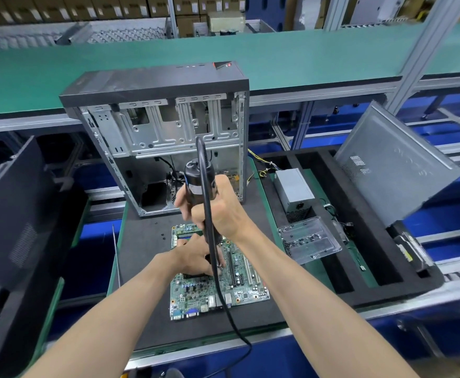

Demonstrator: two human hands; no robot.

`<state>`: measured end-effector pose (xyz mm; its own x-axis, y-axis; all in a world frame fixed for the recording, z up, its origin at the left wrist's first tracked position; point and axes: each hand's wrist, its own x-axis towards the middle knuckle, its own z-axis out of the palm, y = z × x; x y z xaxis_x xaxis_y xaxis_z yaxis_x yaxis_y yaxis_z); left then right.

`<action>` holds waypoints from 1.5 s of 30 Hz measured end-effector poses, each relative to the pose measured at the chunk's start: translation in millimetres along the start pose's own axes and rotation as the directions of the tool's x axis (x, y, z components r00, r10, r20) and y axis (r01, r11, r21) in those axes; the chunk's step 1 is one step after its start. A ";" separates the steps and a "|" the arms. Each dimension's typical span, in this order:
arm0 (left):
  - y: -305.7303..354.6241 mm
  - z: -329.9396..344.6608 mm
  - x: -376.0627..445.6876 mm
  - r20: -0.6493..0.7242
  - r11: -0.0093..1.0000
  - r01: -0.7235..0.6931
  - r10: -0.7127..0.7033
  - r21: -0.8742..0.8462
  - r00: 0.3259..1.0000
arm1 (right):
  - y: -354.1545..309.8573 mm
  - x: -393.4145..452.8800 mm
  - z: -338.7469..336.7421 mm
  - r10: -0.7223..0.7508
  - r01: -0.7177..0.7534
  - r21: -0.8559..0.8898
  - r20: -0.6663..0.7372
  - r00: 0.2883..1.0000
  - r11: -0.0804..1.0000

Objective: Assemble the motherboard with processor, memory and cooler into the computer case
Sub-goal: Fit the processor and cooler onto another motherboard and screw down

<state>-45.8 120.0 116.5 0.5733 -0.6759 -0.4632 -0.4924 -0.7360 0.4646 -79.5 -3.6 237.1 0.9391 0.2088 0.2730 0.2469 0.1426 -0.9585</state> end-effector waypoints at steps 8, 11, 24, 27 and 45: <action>-1.2 -0.9 -1.4 0.010 0.999 -0.020 0.020 -0.040 1.000 | -0.8 -3.2 -1.0 -0.002 0.003 0.036 -0.040 0.999 0.999; -2.0 -1.4 -1.7 0.024 0.999 -0.031 0.032 -0.045 0.999 | -1.2 -3.0 -4.7 0.006 -0.004 0.039 -0.043 0.999 0.999; -3.4 1.0 -0.3 0.005 1.000 -0.012 0.012 -0.019 1.000 | -5.8 -6.7 -4.6 0.013 -0.013 0.032 -0.023 1.000 0.999; -4.3 1.3 -0.5 0.011 0.999 -0.018 0.018 -0.032 1.000 | -4.5 -6.6 -4.1 0.009 -0.009 0.026 -0.031 0.999 1.000; -8.4 2.6 2.0 0.003 0.999 -0.018 0.018 -0.035 1.000 | -6.3 -5.8 -2.8 0.010 -0.010 0.018 -0.047 0.999 1.000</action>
<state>-42.1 124.8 109.7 0.5621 -0.6892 -0.4572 -0.4797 -0.7220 0.4986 -85.9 -8.4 241.3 0.9519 0.1644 0.2588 0.2336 0.1576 -0.9595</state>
